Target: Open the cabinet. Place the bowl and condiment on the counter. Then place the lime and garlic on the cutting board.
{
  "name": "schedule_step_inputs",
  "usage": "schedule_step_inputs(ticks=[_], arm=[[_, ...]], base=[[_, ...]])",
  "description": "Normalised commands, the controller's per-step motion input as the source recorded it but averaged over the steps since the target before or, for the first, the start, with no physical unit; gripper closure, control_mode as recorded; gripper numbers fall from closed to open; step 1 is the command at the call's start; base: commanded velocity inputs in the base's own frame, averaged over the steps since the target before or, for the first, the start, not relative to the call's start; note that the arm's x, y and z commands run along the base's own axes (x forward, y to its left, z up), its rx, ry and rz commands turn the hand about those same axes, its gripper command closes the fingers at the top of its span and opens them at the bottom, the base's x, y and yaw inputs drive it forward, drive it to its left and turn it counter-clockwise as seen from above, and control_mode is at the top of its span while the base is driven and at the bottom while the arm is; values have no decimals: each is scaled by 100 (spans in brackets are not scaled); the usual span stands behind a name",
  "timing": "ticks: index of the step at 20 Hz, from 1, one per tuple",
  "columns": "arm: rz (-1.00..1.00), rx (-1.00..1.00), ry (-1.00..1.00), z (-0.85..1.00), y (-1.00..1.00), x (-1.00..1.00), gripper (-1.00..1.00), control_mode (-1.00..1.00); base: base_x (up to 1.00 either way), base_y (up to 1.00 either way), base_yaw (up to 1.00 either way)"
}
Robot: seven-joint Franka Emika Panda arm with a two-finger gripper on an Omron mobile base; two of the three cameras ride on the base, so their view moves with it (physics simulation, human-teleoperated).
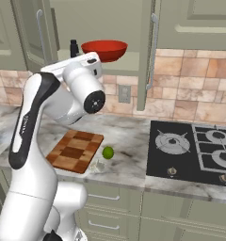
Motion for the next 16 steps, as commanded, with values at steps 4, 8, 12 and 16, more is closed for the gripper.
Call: schedule_step_inputs(ticks=[4,8,12,16], arm=[[0,-22,-10,15,-11,0,-100,-100],[0,-25,-8,18,-11,0,-100,-100],[0,-25,-9,14,-9,-1,-100,-100],[0,-24,-14,2,-4,-4,-100,-100]], base=[[0,0,0],[0,0,0],[0,0,0],[0,0,0]])
